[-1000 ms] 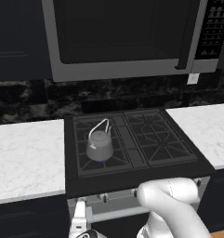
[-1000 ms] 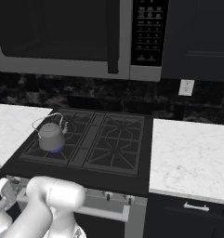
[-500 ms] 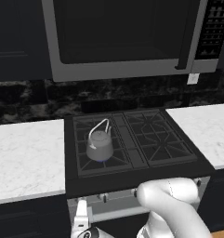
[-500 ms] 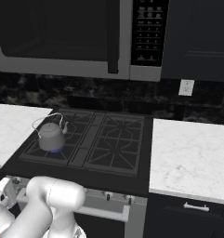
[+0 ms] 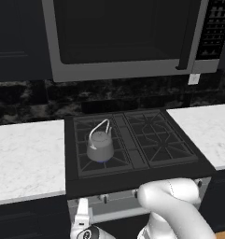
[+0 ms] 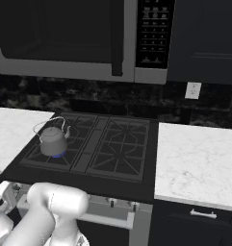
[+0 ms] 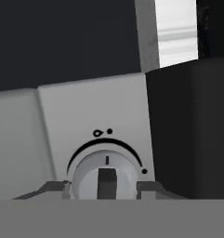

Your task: Turn off the front left burner of the stove.

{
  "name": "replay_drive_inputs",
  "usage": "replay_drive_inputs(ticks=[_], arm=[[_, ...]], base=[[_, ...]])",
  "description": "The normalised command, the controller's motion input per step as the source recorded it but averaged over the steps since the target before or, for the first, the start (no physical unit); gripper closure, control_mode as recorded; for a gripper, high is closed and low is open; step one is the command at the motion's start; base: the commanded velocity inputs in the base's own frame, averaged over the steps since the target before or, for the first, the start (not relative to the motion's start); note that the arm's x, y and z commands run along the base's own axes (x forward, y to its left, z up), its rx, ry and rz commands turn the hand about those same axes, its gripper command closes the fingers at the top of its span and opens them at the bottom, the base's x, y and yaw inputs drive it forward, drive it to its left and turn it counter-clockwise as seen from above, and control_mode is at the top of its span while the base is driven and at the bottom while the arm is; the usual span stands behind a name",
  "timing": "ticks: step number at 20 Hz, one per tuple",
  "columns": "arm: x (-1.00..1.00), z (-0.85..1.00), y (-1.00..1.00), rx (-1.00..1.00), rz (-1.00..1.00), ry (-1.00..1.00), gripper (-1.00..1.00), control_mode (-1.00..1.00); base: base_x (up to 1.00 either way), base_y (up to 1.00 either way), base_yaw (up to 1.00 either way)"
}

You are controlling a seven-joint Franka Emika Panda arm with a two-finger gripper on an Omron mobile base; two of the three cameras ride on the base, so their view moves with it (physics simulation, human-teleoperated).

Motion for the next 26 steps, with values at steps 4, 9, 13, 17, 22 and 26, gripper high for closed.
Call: replay_drive_inputs(ticks=[4,9,13,17,22,26], arm=[[0.00,0.38,0.00,0.28,-0.04,-0.01,1.00,-1.00],[0.00,0.42,0.00,0.44,-0.13,-0.11,1.00,-1.00],[0.00,0.43,0.00,0.48,-0.16,-0.15,1.00,-1.00],[0.00,0.46,-0.01,0.48,-0.18,-0.17,1.00,-1.00],[0.00,0.51,-0.04,0.48,-0.19,-0.14,1.00,-1.00],[0.00,0.50,-0.08,0.48,-0.19,-0.11,1.00,-1.00]], base=[[0.00,0.00,0.00],[0.00,0.00,0.00],[0.00,0.00,0.00],[0.00,0.00,0.00],[0.00,0.00,0.00],[0.00,0.00,0.00]])
